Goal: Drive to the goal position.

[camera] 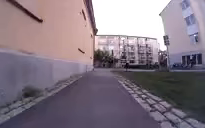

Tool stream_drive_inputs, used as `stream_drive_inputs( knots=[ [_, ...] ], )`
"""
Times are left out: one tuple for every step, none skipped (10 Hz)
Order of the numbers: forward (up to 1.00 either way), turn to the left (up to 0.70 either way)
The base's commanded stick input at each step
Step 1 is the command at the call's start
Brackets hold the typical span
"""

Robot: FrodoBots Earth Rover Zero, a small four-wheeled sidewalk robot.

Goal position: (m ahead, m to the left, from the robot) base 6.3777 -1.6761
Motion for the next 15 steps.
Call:
stream_drive_inputs(
  knots=[
    [0.50,0.49],
    [0.50,0.49],
    [0.50,0.39],
    [0.50,0.20],
    [0.50,0.02],
    [0.50,-0.01],
    [0.50,-0.01],
    [0.50,-0.01],
    [0.50,-0.01],
    [0.50,-0.01],
    [0.50,-0.01],
    [0.50,-0.01],
    [0.50,-0.01],
    [0.50,-0.01],
    [0.50,-0.01]
  ],
)
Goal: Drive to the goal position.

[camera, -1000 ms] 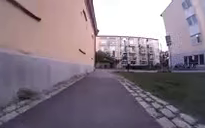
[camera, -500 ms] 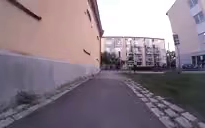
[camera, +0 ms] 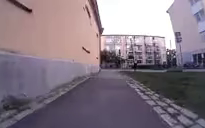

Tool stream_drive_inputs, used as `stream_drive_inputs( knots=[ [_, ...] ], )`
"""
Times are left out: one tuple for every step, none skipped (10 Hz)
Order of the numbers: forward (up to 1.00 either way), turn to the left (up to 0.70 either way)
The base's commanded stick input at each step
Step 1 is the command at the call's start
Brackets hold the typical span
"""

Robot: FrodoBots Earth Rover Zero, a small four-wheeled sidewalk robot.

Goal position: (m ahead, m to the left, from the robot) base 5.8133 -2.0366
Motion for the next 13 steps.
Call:
stream_drive_inputs(
  knots=[
    [0.50,-0.01],
    [0.50,-0.01],
    [0.50,-0.01],
    [0.50,-0.01],
    [0.50,-0.01],
    [0.50,-0.01],
    [0.50,-0.01],
    [0.50,-0.01],
    [0.50,-0.01],
    [0.50,-0.01],
    [0.50,-0.01],
    [0.50,-0.01],
    [0.50,-0.01]
  ],
)
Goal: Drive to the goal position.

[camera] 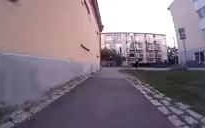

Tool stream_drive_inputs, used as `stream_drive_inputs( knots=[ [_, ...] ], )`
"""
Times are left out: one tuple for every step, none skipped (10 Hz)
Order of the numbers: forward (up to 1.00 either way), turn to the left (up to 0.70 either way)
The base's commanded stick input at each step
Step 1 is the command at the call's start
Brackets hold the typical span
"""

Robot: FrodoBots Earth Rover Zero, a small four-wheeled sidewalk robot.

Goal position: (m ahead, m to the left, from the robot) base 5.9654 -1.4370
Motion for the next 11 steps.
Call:
stream_drive_inputs(
  knots=[
    [0.50,-0.01],
    [0.50,-0.01],
    [0.50,-0.01],
    [0.50,-0.01],
    [0.50,-0.01],
    [0.50,-0.01],
    [0.50,-0.01],
    [0.50,-0.01],
    [0.50,-0.01],
    [0.50,-0.01],
    [0.50,-0.01]
  ],
)
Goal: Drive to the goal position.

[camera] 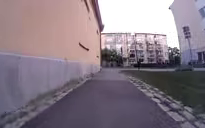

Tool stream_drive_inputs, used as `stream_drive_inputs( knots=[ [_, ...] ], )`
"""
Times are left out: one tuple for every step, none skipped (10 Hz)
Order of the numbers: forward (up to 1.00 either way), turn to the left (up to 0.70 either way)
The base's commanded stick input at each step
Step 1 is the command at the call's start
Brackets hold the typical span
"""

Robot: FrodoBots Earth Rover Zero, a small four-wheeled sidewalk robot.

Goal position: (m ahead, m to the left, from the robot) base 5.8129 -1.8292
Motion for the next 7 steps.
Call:
stream_drive_inputs(
  knots=[
    [0.50,-0.01],
    [0.50,-0.01],
    [0.50,-0.01],
    [0.50,-0.01],
    [0.50,-0.01],
    [0.50,-0.01],
    [0.50,-0.01]
  ],
)
